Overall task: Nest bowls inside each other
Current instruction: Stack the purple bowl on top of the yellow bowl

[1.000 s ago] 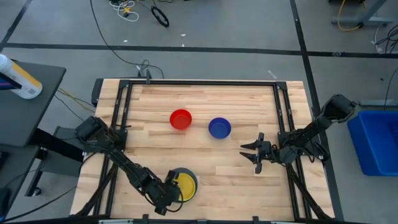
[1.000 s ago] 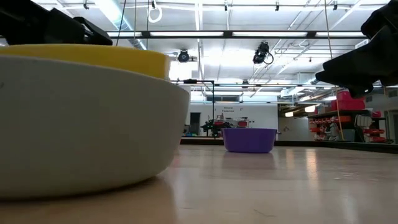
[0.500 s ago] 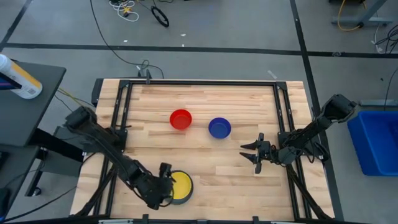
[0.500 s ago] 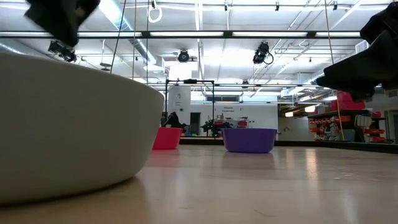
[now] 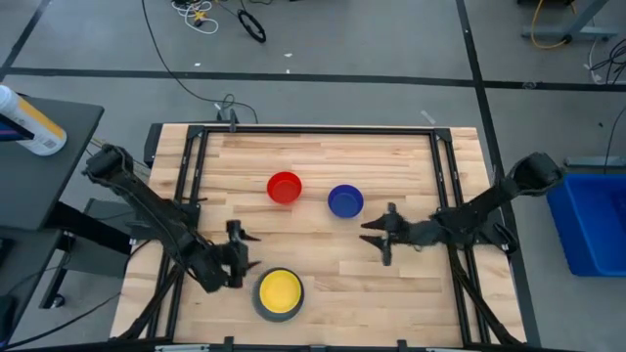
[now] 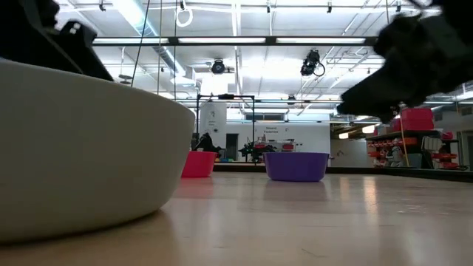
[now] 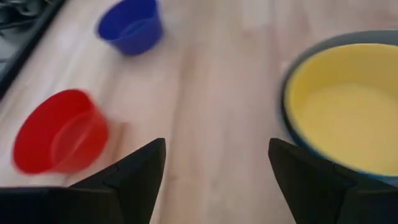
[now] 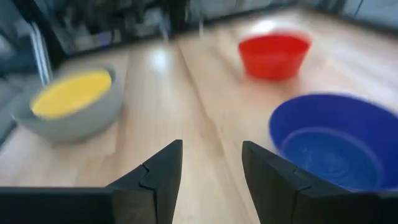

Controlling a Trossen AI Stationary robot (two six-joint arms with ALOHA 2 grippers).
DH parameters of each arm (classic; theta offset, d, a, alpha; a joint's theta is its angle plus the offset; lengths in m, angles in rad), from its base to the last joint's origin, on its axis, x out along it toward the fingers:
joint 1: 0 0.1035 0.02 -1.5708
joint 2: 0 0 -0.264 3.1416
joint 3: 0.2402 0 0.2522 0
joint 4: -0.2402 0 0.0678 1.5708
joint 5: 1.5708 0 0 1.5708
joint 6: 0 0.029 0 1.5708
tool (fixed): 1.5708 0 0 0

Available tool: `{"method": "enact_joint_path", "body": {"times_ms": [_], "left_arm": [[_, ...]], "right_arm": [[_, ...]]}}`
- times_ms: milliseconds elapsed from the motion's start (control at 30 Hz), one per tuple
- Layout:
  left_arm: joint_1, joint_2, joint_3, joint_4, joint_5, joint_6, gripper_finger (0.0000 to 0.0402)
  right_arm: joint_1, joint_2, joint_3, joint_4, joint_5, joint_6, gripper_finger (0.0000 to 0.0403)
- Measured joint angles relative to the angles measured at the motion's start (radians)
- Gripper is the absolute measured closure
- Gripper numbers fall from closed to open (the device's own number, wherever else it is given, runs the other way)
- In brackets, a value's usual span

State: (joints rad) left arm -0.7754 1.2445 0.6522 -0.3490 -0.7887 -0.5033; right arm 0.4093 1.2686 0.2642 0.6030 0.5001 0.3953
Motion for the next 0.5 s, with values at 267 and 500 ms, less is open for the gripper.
{"method": "enact_joint_path", "body": {"times_ms": [267,500], "left_arm": [[0.000,-0.285,-0.289,0.142,-0.171,-0.014,0.0107],[0.000,-0.493,-0.457,0.210,-0.263,0.010,0.0107]], "right_arm": [[-0.192,0.008,0.412,-0.716,-0.251,-0.030,0.0223],[-0.311,0.031,0.497,-0.843,-0.393,-0.055,0.0223]]}}
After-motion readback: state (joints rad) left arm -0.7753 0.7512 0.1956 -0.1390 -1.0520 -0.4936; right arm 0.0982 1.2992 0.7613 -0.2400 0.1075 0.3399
